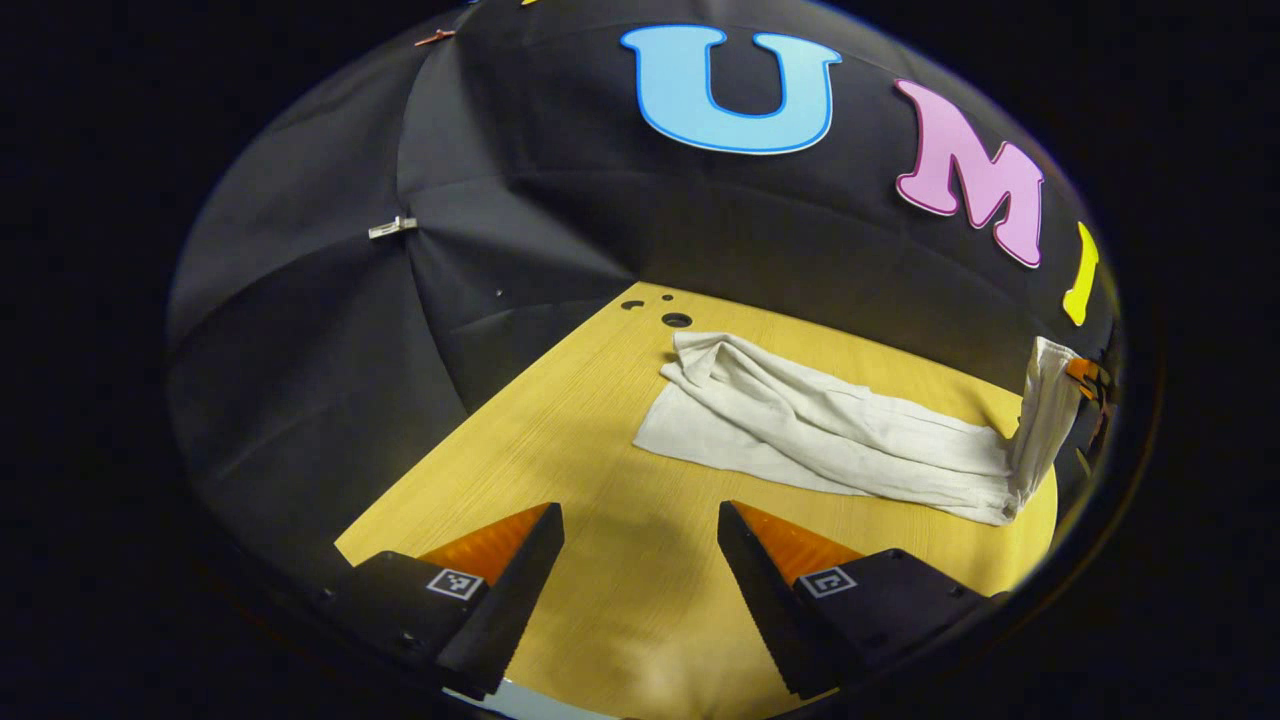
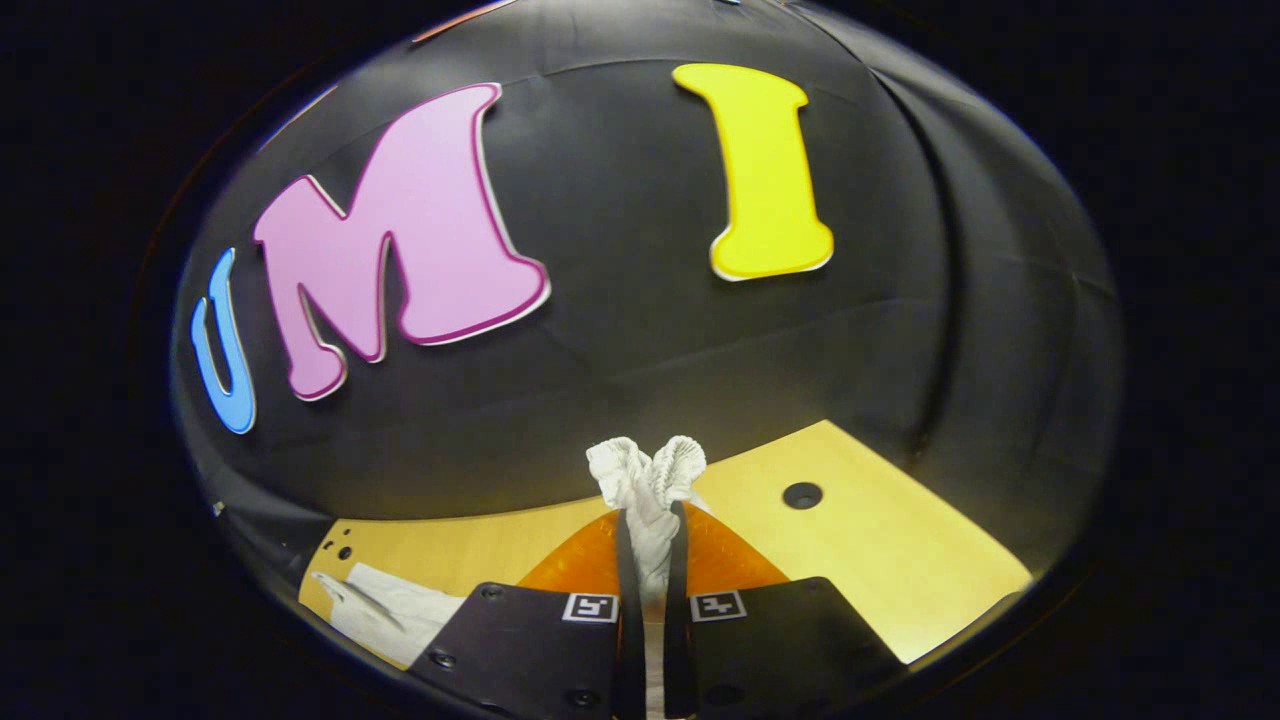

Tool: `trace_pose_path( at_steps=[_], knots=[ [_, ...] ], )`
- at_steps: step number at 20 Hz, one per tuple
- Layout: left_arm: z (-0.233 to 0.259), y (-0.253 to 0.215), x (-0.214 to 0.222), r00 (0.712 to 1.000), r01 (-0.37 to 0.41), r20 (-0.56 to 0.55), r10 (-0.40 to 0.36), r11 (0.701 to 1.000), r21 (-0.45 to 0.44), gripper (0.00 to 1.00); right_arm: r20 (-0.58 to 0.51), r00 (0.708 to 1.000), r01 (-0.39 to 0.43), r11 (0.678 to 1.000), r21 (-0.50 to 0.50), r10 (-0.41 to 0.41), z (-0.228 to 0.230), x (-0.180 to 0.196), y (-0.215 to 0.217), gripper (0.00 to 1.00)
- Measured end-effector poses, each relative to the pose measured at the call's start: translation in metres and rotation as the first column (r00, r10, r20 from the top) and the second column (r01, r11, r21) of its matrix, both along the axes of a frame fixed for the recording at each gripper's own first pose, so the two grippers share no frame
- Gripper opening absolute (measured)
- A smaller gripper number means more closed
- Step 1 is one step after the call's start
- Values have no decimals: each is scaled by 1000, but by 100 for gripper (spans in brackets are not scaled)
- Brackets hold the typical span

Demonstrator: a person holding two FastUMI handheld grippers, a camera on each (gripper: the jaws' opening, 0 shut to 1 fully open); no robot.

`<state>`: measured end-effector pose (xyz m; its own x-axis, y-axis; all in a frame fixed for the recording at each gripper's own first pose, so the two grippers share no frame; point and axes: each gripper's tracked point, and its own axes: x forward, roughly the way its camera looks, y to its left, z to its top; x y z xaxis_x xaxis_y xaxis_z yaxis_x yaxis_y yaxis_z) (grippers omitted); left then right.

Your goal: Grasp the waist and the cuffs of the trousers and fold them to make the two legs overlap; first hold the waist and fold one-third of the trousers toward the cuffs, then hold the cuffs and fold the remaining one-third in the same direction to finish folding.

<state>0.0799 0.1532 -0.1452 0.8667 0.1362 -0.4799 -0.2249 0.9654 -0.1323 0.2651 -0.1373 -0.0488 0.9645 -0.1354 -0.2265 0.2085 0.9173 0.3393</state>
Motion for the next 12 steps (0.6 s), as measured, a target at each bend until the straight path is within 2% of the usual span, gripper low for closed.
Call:
trace_pose_path(
  at_steps=[4,8,12],
  knots=[
    [-18,7,-1,999,23,-33,-23,1000,18,99,13,994,-111,994,18,111,-10,-7,71,11],
    [-29,9,5,998,32,-50,-32,999,-2,99,-19,982,-188,982,34,189,-38,-16,132,12],
    [-32,11,8,997,53,-57,-53,999,-1,99,-85,968,-230,971,61,234,-79,-25,177,22]
  ],
)
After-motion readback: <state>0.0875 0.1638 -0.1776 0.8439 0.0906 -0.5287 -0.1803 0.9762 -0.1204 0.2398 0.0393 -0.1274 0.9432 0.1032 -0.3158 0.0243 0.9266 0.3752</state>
